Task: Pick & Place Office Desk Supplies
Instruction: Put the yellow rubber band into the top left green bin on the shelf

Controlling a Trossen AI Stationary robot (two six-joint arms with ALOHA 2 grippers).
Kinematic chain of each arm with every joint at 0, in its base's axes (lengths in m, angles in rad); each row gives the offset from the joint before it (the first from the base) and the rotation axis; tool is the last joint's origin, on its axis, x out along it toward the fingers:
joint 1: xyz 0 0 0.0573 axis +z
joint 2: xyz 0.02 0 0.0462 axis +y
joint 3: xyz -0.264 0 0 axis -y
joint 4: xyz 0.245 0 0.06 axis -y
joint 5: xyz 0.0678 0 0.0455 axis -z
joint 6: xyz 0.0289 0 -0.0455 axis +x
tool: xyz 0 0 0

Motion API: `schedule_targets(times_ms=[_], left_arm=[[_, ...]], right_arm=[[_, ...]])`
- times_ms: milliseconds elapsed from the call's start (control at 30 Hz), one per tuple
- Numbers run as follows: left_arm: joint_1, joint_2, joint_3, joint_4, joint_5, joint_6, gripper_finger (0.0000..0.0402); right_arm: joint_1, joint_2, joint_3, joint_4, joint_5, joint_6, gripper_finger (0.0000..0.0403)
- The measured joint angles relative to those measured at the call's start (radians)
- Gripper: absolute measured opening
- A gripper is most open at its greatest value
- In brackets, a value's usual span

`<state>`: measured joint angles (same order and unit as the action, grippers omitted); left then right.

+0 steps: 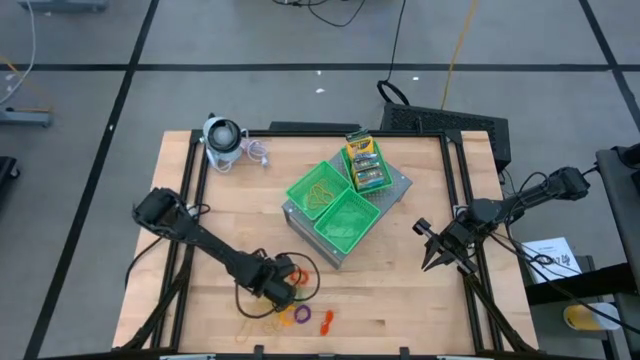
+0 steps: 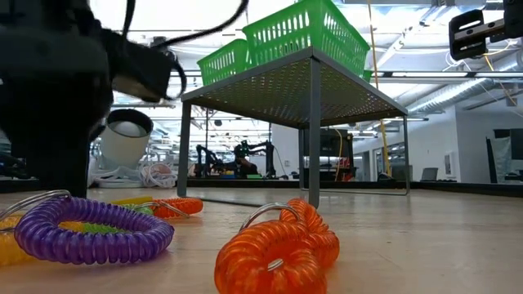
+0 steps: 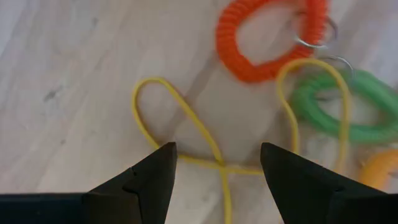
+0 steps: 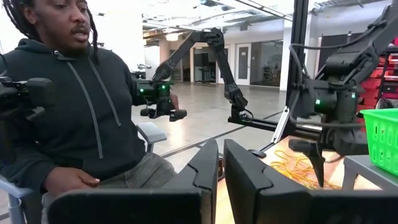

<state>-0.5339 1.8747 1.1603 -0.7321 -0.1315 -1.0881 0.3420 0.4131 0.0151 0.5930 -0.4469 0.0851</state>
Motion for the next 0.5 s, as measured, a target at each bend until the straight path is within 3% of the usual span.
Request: schedule_targets(times_ms=[267, 500], left_arm=[[0.038, 0.020, 0.004, 0.004, -0.002, -0.072, 0.0232], [0.053, 0.021, 0.003, -0.001, 0.020, -0.104, 0.0124]], right_arm=[[0.000, 0.000, 0.000, 0.001, 0.000, 0.000, 0.0020], [0.000, 0.000, 0.000, 0.000, 0.000, 0.000, 0.0020]])
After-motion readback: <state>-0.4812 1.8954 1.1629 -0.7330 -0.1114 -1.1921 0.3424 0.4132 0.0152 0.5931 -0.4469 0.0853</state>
